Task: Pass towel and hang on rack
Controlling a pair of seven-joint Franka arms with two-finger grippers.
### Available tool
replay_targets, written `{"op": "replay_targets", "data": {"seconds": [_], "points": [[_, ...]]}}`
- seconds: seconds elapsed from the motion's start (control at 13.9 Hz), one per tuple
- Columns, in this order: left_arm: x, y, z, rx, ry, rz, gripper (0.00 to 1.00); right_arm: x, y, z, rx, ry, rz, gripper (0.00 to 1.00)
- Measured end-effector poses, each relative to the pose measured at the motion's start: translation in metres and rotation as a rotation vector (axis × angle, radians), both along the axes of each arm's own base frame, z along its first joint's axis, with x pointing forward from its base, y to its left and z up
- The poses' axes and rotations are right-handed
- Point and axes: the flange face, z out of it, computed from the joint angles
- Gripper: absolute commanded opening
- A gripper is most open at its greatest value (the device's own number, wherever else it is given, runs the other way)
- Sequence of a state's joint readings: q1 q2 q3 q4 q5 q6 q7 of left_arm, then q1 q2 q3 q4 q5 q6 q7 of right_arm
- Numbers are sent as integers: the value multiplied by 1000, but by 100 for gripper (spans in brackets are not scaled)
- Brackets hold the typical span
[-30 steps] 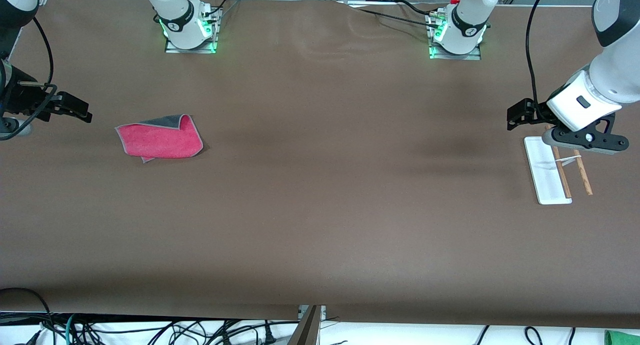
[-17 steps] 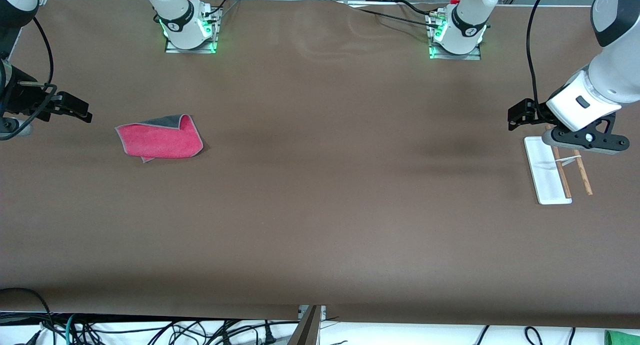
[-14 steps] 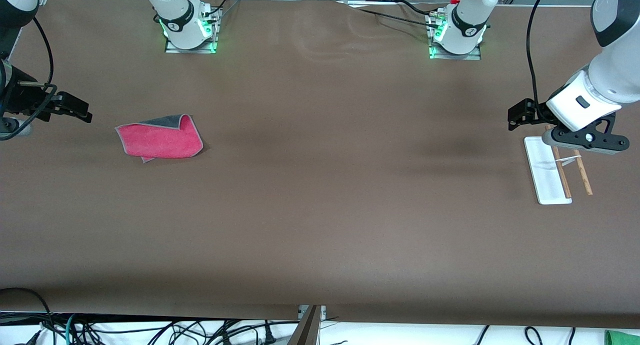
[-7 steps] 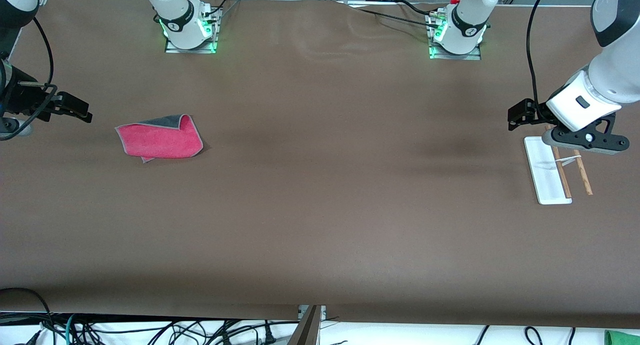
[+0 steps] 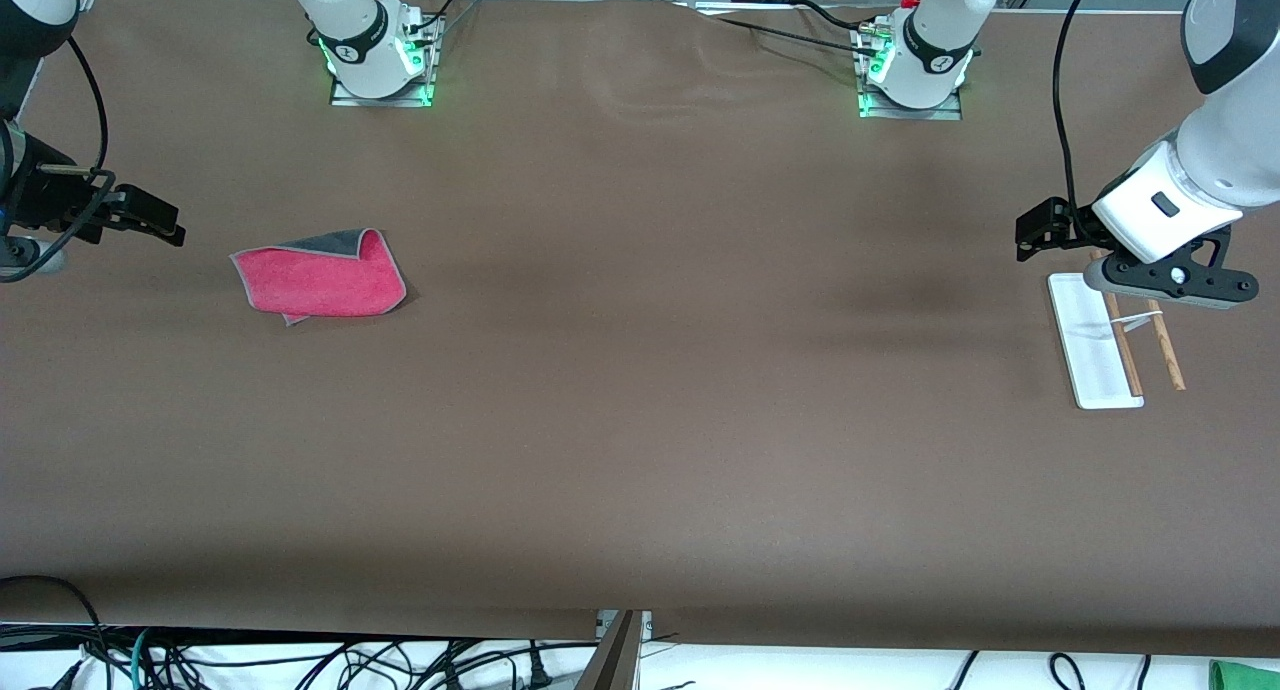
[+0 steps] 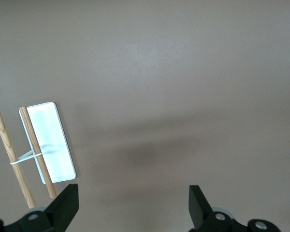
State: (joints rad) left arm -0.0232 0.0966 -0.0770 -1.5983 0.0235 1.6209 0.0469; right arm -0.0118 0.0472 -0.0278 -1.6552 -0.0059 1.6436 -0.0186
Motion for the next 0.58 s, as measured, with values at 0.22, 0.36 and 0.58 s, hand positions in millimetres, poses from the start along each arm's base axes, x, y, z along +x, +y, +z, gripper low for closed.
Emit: {"op": "replay_targets", "data": {"seconds": [0.22, 0.36, 0.58], "points": [[0, 0, 0, 0, 0, 0, 100, 2, -2, -8, 0, 14, -3, 100], [0, 0, 0, 0, 1, 0, 100, 7, -3, -20, 0, 35, -5, 100], [0, 0, -1, 0, 1, 0, 100, 16, -3, -51, 1, 91, -4, 100]]}}
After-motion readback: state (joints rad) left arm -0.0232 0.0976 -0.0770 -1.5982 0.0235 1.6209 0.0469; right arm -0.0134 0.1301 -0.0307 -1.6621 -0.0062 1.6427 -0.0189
